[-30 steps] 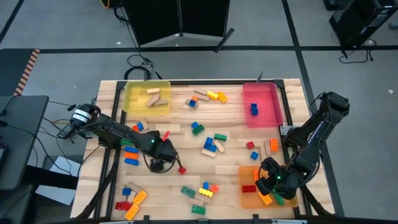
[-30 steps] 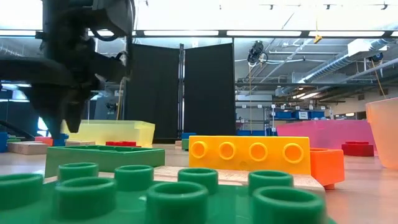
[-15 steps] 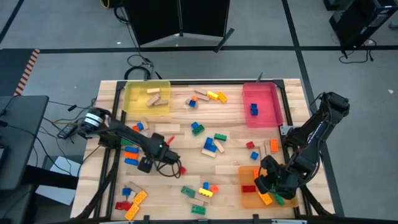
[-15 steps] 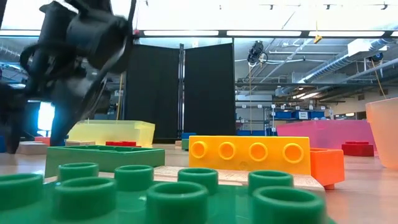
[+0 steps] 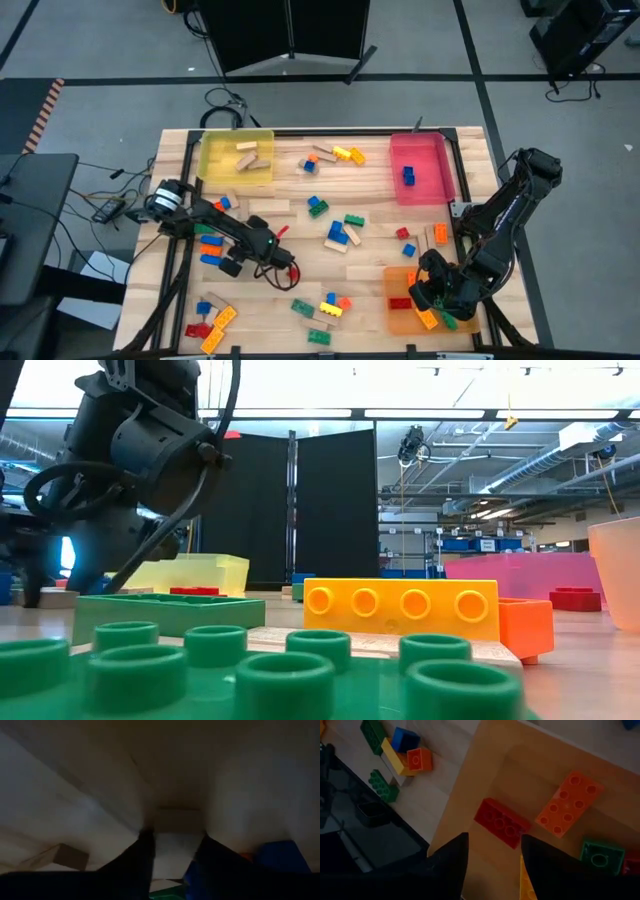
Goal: Sort blocks by size
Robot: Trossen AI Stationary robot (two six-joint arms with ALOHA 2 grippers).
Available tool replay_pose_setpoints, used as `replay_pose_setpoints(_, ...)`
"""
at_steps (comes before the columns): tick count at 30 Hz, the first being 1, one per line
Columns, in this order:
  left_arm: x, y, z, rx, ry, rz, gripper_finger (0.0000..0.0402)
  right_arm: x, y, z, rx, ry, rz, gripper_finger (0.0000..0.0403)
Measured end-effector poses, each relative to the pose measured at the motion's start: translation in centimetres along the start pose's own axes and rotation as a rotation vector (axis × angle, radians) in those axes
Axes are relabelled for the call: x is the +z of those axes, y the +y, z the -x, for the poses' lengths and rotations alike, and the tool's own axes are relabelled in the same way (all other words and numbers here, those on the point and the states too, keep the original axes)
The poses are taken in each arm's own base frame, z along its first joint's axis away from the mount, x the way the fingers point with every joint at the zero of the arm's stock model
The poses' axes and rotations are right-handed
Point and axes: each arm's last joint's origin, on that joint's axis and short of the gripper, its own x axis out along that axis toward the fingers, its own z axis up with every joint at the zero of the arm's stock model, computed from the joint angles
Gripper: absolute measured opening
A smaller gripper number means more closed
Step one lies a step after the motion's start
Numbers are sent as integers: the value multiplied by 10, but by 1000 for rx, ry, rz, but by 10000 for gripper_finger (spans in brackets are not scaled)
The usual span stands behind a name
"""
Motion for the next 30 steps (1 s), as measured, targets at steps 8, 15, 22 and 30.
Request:
replay_pose_setpoints(8,3,3,14,14,-60,110,108,0,0,0,0,-1,6,193)
replay_pose_setpoints(15,-14,7,53,69,-348,323,108,6,3,-1,28,-74,-10,194)
replay_pose_setpoints(22,-51,11,102,147,-723,555,108,24,11,-6,54,-164,-6,194)
replay_pose_setpoints(30,-80,15,141,229,-1083,717,108,57,49,-9,275,-419,216,188)
